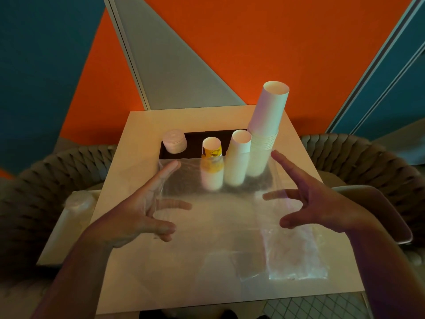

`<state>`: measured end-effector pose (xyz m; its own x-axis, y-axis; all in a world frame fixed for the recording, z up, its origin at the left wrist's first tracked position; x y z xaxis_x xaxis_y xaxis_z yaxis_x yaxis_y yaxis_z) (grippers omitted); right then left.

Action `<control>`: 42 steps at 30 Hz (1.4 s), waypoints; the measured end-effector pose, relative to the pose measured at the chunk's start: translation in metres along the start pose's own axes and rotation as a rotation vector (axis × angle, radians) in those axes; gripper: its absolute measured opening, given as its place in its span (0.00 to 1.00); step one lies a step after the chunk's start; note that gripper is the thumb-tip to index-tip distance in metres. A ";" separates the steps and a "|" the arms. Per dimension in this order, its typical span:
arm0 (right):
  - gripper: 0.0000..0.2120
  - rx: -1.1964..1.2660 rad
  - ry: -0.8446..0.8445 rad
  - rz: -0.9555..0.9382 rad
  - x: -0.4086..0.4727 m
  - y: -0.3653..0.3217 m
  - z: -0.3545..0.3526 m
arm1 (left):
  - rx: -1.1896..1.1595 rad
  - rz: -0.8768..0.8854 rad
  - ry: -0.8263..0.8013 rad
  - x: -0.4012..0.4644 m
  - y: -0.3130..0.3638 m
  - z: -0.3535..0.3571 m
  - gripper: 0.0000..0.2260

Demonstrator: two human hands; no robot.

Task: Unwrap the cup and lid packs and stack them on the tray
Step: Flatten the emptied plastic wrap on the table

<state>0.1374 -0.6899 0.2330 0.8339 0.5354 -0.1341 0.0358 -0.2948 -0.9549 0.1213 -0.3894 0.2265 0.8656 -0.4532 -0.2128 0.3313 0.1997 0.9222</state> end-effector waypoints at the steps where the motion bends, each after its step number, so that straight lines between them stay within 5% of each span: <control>1: 0.62 -0.002 -0.001 -0.012 -0.001 -0.001 -0.001 | 0.002 0.002 -0.012 0.000 0.001 0.000 0.52; 4: 0.62 0.169 0.102 -0.070 0.000 0.003 -0.007 | 0.021 0.035 -0.038 0.001 0.003 0.002 0.53; 7: 0.60 0.599 0.292 -0.074 -0.002 0.038 0.001 | 0.013 0.073 -0.034 0.006 0.002 0.006 0.54; 12: 0.52 1.083 0.172 0.026 0.004 0.086 0.080 | -0.009 0.131 0.005 0.017 -0.010 0.021 0.54; 16: 0.25 1.003 0.486 0.186 0.013 0.078 0.092 | 0.006 0.142 0.030 0.027 -0.032 0.032 0.53; 20: 0.10 1.021 0.677 0.213 0.007 0.087 0.078 | -0.064 0.133 0.095 0.034 -0.057 0.032 0.51; 23: 0.11 0.940 0.621 0.259 -0.007 0.100 0.058 | -0.073 0.125 0.267 0.039 -0.071 0.014 0.39; 26: 0.14 0.768 0.391 0.324 -0.020 0.109 0.029 | -0.106 0.092 0.354 0.053 -0.082 -0.001 0.32; 32: 0.13 0.574 0.054 0.408 -0.031 0.124 -0.018 | -0.101 -0.229 0.038 0.115 -0.125 0.067 0.21; 36: 0.14 0.427 0.143 0.493 -0.028 0.146 -0.044 | -0.171 -0.265 0.080 0.158 -0.151 0.096 0.22; 42: 0.15 0.029 0.440 0.614 -0.038 0.188 -0.071 | 0.142 -0.253 0.126 0.197 -0.176 0.101 0.25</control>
<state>0.1512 -0.8221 0.0773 0.8422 -0.0854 -0.5324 -0.5160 -0.4140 -0.7499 0.1953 -0.6013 0.0553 0.8053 -0.3600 -0.4711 0.4936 -0.0331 0.8691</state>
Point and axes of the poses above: each hand's wrist, its own x-axis towards the middle knuckle, its own z-axis out of the palm, y = z × x, the point moved 7 cm from there along x, towards the middle knuckle, and after that the axes turned 12 degrees about -x, right-handed, at the moved point
